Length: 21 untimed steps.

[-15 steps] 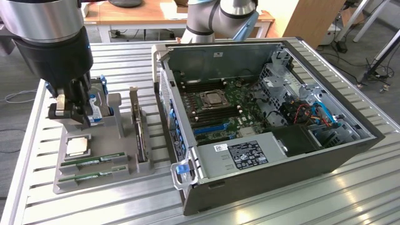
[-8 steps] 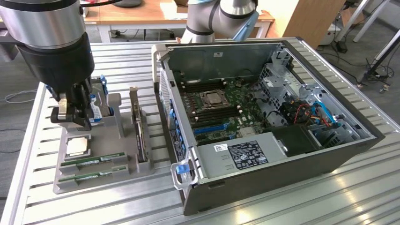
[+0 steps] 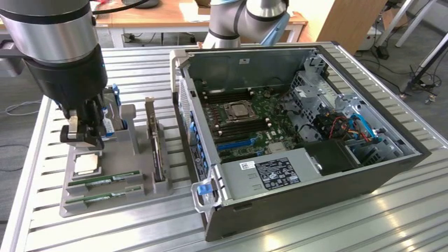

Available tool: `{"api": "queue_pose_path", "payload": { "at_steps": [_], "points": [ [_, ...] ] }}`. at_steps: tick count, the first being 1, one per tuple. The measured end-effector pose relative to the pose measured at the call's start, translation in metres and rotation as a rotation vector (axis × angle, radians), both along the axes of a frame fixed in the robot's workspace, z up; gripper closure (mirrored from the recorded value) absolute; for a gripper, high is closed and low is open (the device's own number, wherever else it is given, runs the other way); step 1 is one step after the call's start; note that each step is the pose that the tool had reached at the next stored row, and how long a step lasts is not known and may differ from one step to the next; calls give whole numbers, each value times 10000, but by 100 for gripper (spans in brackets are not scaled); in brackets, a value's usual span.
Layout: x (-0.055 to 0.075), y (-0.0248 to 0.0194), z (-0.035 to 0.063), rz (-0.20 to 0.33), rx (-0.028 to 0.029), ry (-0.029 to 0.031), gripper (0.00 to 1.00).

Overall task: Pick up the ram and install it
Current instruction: 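Pick up the ram and move it above insertion slot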

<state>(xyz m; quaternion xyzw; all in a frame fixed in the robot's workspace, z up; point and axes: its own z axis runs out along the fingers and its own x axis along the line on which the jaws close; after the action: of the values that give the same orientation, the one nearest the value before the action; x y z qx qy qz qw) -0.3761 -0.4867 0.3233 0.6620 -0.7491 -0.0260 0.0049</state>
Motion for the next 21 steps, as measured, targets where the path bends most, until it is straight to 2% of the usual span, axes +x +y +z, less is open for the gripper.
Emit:
{"api": "queue_pose_path", "payload": {
  "at_steps": [21],
  "points": [
    [0, 0, -223, 0, 5, 0, 64]
  ]
}}
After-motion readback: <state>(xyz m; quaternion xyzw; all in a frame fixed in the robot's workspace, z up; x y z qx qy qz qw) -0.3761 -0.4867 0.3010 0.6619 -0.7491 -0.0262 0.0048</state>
